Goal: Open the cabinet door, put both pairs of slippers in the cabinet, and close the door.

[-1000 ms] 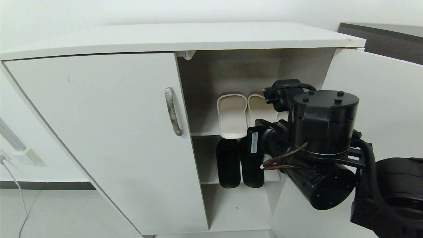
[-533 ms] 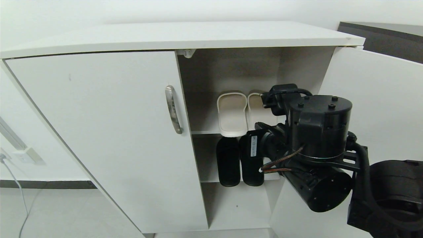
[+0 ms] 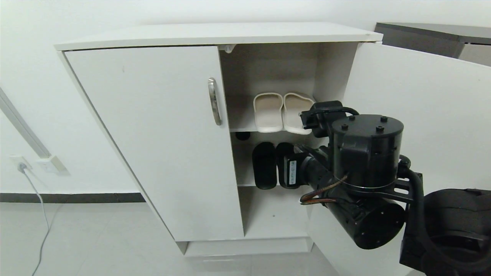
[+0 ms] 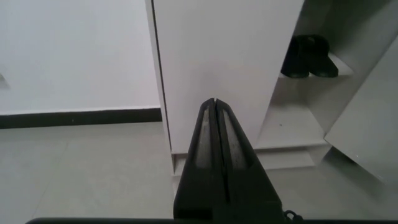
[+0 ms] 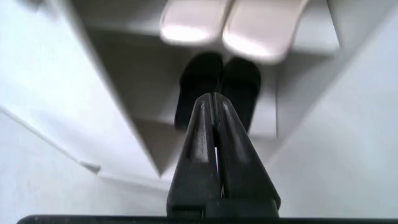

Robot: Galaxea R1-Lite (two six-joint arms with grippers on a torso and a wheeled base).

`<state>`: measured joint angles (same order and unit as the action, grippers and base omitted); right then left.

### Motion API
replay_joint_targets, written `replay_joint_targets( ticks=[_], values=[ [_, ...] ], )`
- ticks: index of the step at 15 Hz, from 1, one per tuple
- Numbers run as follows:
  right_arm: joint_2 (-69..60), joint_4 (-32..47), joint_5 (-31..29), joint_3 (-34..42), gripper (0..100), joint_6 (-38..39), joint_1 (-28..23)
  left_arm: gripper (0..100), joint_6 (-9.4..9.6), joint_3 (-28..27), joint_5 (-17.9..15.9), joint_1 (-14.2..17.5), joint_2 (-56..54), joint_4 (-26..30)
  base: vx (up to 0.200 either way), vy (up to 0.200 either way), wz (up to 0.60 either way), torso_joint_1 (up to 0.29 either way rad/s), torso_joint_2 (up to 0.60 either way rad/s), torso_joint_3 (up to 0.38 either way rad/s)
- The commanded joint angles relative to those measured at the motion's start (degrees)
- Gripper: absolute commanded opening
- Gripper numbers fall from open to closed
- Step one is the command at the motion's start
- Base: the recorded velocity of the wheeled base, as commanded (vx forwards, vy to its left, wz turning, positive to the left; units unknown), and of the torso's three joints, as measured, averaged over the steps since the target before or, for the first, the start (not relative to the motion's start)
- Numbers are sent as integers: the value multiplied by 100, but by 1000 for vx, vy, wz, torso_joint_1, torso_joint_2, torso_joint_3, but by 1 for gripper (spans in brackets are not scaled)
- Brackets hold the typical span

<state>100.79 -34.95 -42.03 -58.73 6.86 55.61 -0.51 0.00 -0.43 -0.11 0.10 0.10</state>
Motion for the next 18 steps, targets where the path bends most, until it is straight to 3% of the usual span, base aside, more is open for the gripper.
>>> replay_joint_targets(
  ticks=[1,9,18],
  values=[
    [107,-12,11,46,0,34,2,0,-10,0,8,2,-1,-1,-200,0,0,7,7,2],
    [362,-170,319,178,0,131,-218,0,-2,0,8,2,-1,-1,-200,0,0,2,3,2],
    [494,-214,442,275,0,96,-376,0,-2,0,8,2,-1,-1,0,0,0,0,0,0]
  ],
)
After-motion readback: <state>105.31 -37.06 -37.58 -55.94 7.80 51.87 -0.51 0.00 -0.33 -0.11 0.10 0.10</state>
